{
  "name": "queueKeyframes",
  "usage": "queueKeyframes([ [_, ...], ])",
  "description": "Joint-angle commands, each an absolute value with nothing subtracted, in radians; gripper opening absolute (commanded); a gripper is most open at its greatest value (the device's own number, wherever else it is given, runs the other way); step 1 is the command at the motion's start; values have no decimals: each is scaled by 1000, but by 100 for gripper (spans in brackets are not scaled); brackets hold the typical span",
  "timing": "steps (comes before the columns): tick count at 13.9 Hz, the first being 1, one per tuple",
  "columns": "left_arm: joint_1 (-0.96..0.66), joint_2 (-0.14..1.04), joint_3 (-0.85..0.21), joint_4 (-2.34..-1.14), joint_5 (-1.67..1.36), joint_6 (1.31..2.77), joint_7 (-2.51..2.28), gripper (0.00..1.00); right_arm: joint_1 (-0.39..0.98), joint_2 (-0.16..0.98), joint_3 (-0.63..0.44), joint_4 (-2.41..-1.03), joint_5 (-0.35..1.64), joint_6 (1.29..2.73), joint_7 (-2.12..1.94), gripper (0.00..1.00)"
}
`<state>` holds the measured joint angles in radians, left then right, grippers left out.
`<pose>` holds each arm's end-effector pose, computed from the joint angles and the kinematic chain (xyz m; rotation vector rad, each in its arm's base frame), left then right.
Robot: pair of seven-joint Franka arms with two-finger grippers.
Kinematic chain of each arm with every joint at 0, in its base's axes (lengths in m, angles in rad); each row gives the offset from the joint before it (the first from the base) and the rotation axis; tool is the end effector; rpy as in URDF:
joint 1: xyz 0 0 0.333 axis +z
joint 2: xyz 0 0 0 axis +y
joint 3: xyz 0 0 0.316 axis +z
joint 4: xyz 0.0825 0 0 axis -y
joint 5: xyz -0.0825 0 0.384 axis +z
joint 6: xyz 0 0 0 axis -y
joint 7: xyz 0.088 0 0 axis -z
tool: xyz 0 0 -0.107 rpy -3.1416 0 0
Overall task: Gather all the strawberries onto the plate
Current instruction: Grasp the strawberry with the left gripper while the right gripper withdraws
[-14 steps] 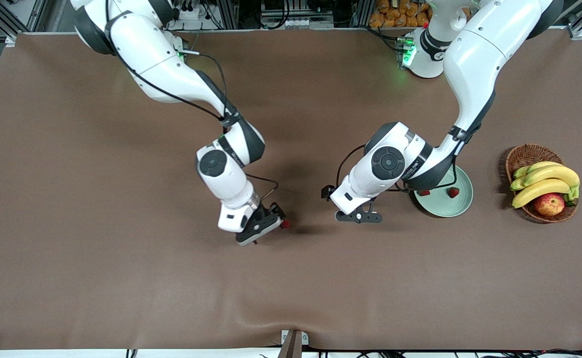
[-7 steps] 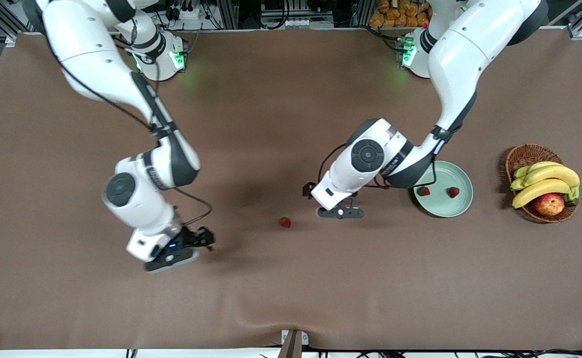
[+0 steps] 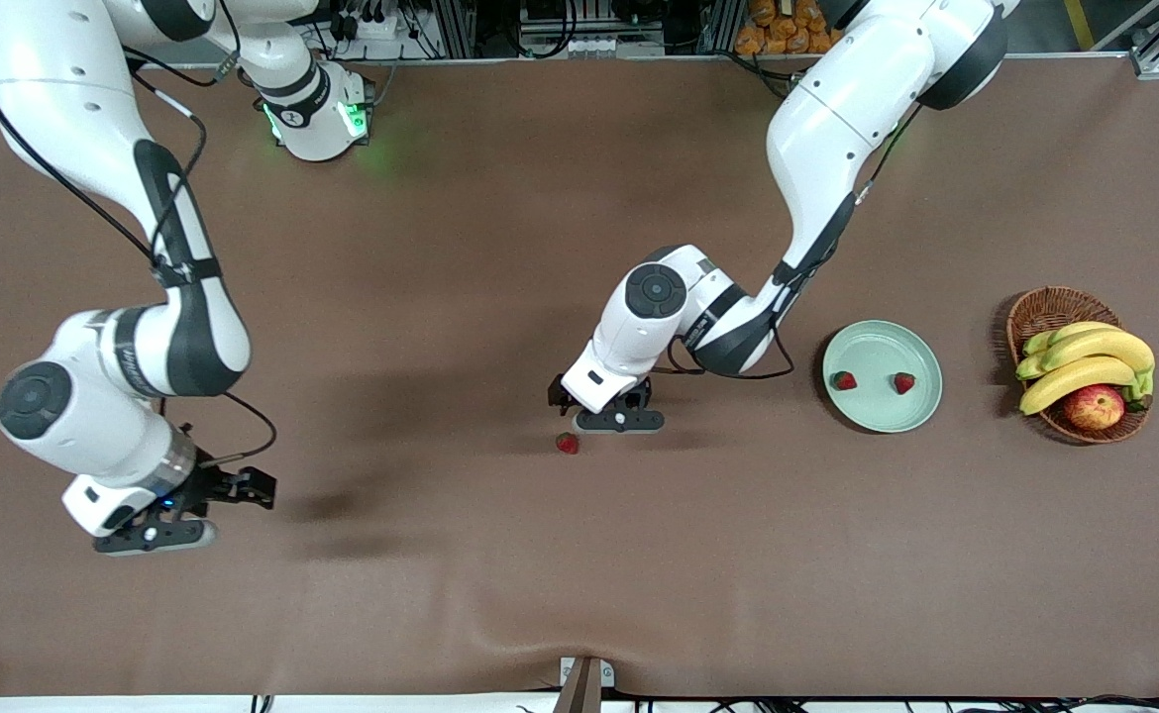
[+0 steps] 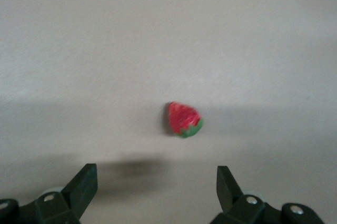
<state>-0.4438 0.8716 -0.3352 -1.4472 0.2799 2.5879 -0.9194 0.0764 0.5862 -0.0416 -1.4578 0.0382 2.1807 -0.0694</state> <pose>0.5681 -0.4894 0.2186 2.8521 0.1120 0.2514 0.7240 0.0322 0.3553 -3.1229 -0.1453 -0.2151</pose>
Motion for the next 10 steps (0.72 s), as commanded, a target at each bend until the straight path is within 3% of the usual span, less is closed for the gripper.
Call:
queueKeyframes([
  [1,-466,911,-308,-1385,284,2635,-924,100,86,451,-51,-1496,23,2013,-40,100],
  [4,-563,930,-178,-1381,282,2744,-930,100,97,326,-52,-1493,-12,1808,53,100],
  [10,-586,966,-170,-1378,284,2821,-922,100,88,123,-22,-1491,-25,1505,97,100],
])
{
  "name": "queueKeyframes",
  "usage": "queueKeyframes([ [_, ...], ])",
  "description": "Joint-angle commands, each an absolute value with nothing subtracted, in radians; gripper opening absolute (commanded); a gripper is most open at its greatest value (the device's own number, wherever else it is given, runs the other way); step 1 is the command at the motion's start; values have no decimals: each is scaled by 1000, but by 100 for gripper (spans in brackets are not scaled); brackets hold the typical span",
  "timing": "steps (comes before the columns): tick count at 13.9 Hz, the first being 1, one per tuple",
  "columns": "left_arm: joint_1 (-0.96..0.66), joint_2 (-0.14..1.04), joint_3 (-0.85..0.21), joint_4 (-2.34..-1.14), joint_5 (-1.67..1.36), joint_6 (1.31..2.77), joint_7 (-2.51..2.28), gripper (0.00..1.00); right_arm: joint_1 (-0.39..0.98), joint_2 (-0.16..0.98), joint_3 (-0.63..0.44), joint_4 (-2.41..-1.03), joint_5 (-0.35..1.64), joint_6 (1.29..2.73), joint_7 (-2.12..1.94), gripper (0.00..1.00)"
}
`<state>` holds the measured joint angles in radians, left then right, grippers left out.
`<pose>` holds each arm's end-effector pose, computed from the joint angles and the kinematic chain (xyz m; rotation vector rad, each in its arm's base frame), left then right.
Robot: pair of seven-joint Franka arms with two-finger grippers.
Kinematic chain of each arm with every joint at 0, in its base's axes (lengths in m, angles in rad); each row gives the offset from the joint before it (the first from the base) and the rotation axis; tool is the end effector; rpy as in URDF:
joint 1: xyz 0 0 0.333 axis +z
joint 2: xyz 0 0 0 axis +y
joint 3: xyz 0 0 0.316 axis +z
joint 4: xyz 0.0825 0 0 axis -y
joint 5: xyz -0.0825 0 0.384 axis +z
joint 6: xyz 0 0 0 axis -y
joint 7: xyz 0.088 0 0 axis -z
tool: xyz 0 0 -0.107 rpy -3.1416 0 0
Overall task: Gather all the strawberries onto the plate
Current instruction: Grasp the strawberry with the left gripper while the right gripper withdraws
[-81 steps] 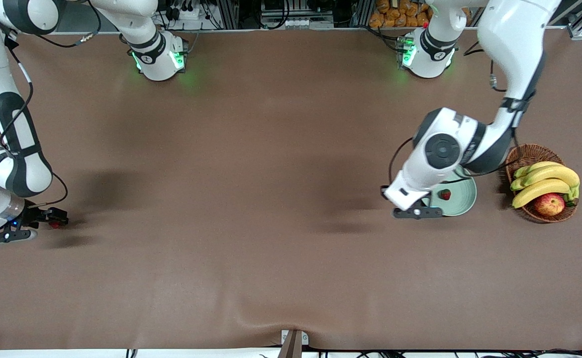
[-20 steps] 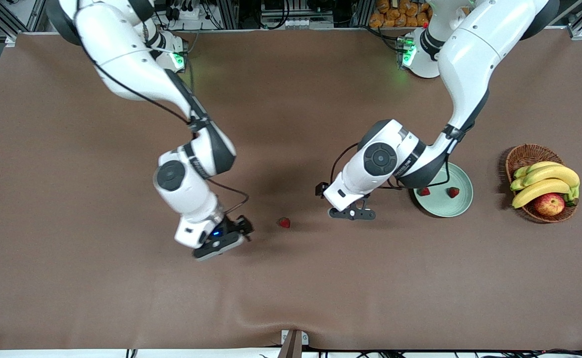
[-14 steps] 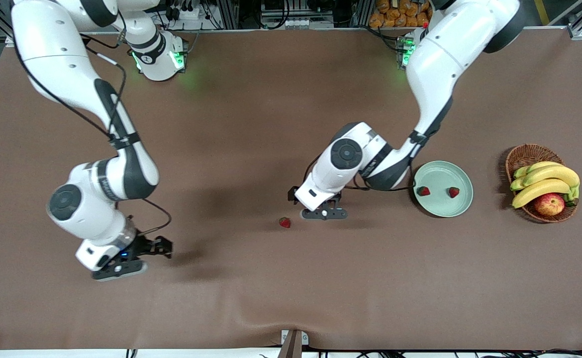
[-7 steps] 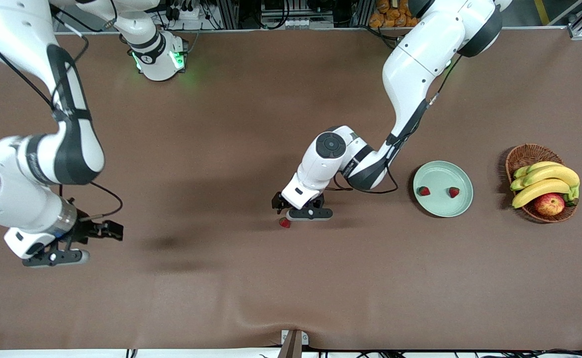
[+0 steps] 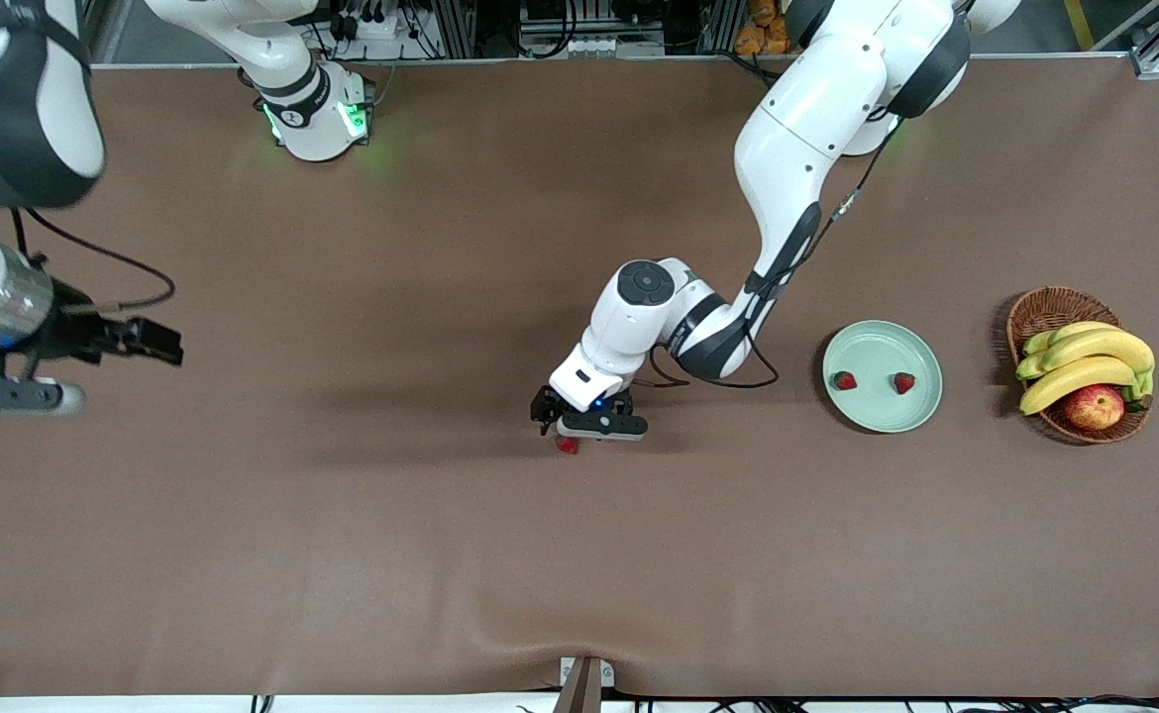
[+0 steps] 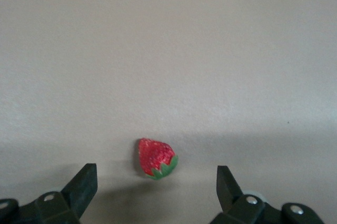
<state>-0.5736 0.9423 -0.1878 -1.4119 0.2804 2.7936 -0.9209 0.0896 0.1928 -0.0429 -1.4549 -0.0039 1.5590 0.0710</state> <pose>0.5662 -0.5076 0.1889 2.7775 0.0405 0.4569 0.6081 0.0304 0.5658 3.1210 -0.0371 -0.1369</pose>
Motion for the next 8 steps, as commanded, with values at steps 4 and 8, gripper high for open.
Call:
queueKeyframes([
  [4,-600,997,-134,-1379,287,2927,-916,93,38,69,-12,-1479,-12,1398,97,100],
  [8,-610,1006,-126,-1378,287,2953,-904,86,-18,25,-12,-1474,-26,1348,94,100],
])
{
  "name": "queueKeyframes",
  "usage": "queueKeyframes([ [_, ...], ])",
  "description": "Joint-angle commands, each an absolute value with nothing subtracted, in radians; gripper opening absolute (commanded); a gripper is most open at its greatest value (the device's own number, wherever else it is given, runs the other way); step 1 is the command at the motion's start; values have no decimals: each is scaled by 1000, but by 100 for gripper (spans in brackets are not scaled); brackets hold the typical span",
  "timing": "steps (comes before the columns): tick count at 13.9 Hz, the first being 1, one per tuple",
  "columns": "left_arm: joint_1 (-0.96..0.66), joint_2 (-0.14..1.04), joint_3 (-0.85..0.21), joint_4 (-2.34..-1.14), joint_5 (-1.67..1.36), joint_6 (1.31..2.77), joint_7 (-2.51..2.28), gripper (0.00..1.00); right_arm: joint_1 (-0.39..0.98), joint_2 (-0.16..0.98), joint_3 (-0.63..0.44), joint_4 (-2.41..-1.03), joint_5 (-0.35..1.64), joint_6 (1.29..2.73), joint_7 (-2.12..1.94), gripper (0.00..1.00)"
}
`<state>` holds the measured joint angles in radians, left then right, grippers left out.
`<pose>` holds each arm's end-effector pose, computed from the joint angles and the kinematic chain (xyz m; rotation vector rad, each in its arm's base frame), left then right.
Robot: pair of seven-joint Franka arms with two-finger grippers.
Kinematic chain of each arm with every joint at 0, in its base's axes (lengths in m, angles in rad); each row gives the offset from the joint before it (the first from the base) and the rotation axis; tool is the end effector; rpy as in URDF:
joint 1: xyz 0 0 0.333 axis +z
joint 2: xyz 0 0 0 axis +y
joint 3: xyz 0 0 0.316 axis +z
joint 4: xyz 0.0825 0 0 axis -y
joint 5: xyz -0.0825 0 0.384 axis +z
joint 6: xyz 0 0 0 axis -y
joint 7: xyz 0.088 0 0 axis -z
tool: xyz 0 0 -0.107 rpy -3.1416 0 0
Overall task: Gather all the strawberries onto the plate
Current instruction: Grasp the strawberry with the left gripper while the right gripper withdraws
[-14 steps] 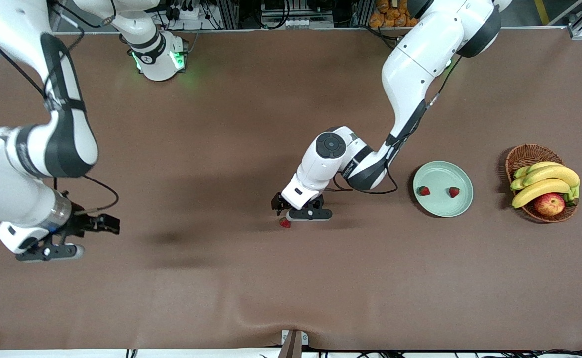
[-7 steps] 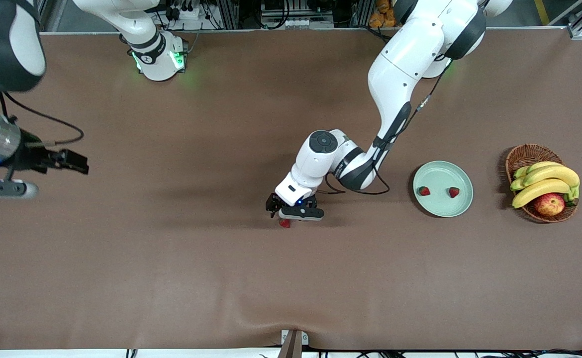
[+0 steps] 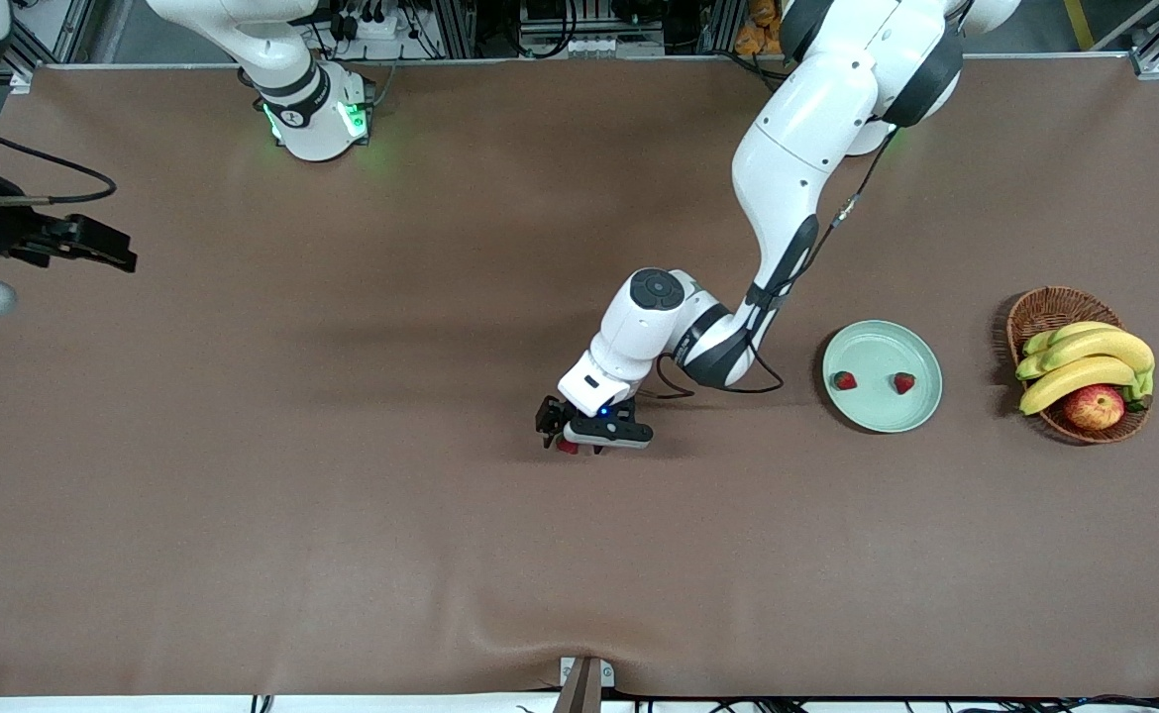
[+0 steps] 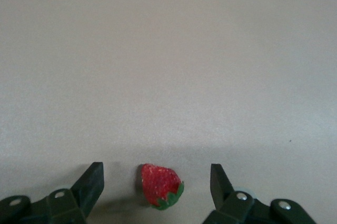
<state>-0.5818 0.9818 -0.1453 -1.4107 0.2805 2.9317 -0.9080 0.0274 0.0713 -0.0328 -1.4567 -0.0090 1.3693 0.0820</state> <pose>0.5761 -0.4969 0.1736 2.7063 0.0283 0.5574 0.5549 -0.0034 0.6216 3.1114 -0.1379 -0.2467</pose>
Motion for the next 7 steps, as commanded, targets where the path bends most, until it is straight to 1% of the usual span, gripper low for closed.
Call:
queueKeyframes([
  [1,-614,1005,-109,-1378,287,2957,-894,82,-35,6,-12,-1474,-25,1330,84,100],
  [2,-626,1006,-100,-1378,285,2958,-888,76,-37,-8,-18,-1474,-26,1319,83,100],
  [5,-637,1020,-83,-1377,287,2987,-887,73,-31,-15,-11,-1476,-26,1330,84,100],
  [7,-638,1026,-83,-1377,285,2990,-887,68,-11,-37,-12,-1476,-20,1362,84,100],
])
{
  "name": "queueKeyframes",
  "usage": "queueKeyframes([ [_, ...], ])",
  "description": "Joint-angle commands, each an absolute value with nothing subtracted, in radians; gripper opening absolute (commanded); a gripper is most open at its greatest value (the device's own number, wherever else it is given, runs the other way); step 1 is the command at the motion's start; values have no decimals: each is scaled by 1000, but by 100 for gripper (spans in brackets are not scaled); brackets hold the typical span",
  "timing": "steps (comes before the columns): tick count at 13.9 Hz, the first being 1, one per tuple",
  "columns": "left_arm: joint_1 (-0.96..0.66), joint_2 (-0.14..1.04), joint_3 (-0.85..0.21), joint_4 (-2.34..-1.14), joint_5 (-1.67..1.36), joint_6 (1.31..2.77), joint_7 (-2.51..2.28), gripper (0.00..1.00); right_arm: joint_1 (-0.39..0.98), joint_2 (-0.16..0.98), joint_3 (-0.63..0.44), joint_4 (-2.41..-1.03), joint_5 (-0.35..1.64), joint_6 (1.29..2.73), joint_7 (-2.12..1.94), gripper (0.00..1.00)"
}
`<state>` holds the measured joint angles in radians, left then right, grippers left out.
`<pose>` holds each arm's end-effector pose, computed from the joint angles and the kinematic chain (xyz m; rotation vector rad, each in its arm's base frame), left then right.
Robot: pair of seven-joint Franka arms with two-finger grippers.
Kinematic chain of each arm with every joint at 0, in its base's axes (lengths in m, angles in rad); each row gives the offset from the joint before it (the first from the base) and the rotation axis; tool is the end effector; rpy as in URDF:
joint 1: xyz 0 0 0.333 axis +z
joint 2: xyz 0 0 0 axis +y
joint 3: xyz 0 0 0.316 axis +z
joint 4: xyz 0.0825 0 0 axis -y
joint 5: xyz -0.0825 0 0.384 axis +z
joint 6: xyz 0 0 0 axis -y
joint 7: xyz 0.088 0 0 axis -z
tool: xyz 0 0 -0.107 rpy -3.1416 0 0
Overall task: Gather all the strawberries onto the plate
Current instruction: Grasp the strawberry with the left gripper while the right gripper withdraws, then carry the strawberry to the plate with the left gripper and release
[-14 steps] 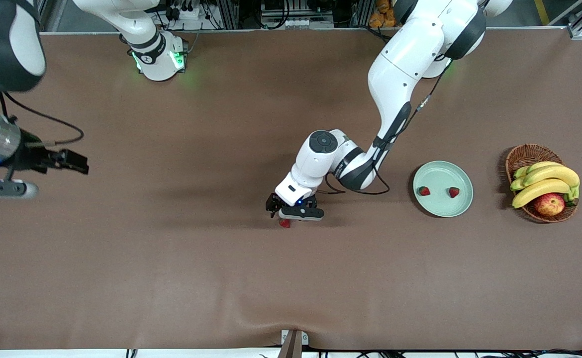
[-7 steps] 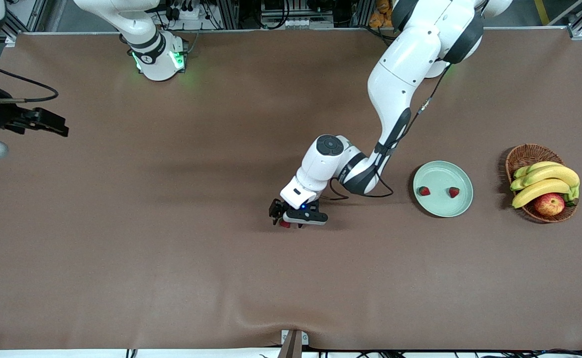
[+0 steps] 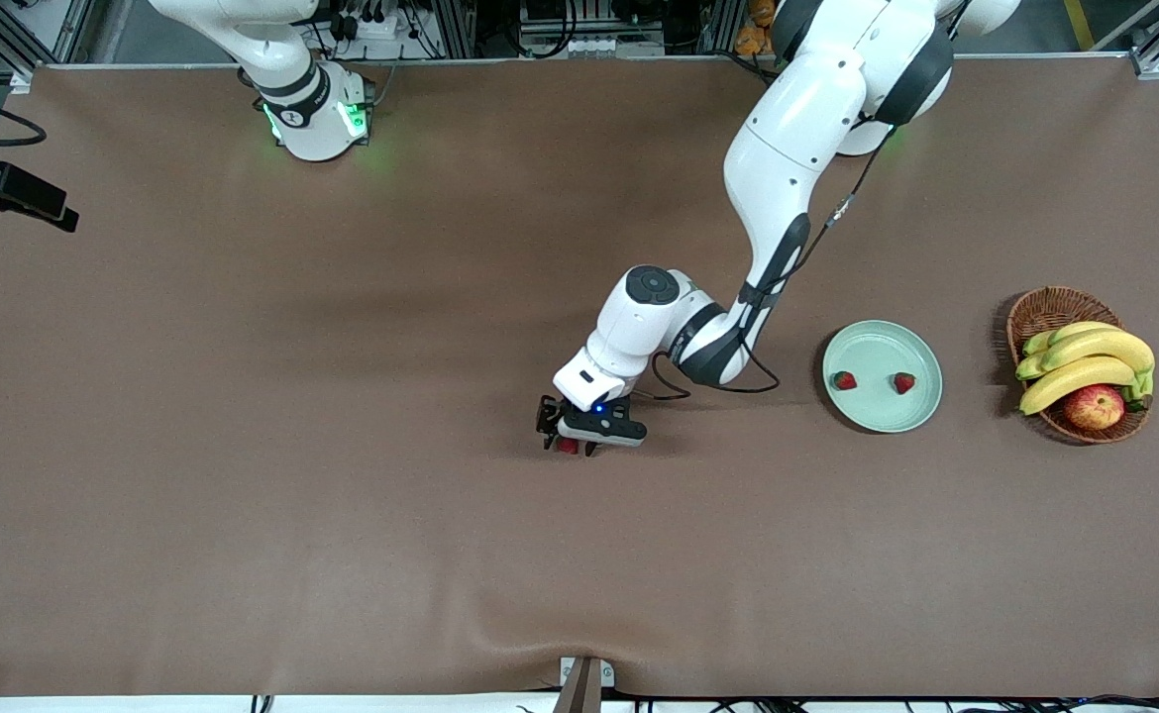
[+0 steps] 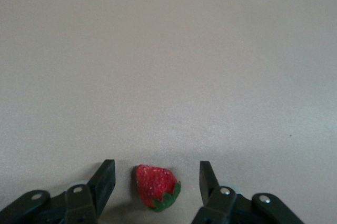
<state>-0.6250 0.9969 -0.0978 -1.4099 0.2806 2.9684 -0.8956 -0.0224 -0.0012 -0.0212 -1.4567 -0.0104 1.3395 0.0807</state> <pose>0.5702 -0.5016 0.1640 2.7075 -0.0287 0.6032 0.5285 -0.0244 0.6588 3.1178 -0.1968 -0.1811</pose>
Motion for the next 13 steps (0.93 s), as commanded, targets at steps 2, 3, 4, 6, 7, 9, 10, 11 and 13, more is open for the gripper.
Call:
queueKeyframes([
  [2,-643,1026,-83,-1378,287,2991,-887,48,-14,-58,-14,-1488,-14,1352,80,100],
  [3,-643,1026,-83,-1378,287,2991,-885,34,-12,-60,-12,-1486,-11,1344,75,100],
  [4,-643,1025,-83,-1379,285,2990,-887,21,-9,-61,-12,-1485,3,1335,61,100],
  [6,-640,1014,-84,-1381,285,2990,-891,5,-5,-78,-12,-1482,63,1336,34,100],
  [7,-638,1003,-84,-1381,285,2990,-896,4,-5,-86,-12,-1482,64,1336,3,100],
  [9,-620,967,-84,-1411,291,2981,-896,5,-9,-86,-17,-1485,63,1336,-23,100],
  [10,-615,944,-84,-1443,291,2981,-896,5,-15,-80,-21,-1483,67,1345,-23,100],
  [11,-612,934,-84,-1456,291,2979,-896,5,-17,-74,-25,-1482,74,1367,-28,100],
  [13,-601,908,-84,-1465,291,2901,-890,3,-11,-48,-23,-1524,51,1379,-26,100],
])
